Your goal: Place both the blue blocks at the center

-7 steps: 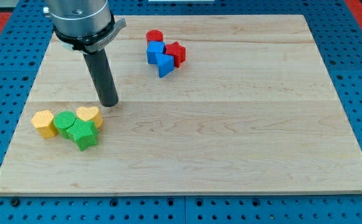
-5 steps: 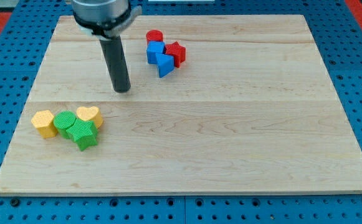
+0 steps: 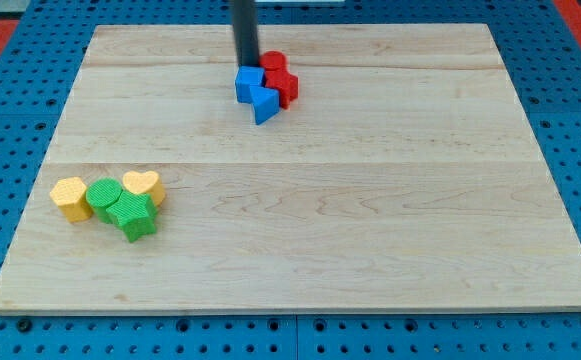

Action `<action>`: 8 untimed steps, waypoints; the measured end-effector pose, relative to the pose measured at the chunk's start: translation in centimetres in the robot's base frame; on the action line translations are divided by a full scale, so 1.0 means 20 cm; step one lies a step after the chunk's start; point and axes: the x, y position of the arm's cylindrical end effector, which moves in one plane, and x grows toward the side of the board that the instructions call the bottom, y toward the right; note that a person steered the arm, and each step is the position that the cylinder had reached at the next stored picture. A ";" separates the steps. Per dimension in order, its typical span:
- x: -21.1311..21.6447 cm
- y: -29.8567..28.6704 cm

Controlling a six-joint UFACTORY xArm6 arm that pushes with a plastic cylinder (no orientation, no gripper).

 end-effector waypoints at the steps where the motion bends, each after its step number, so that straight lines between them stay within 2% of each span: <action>1: 0.00 -0.05; 2: 0.02 -0.13; 3: 0.13 -0.08; 4: 0.27 -0.17; 7: 0.63 -0.02; 8: 0.64 0.13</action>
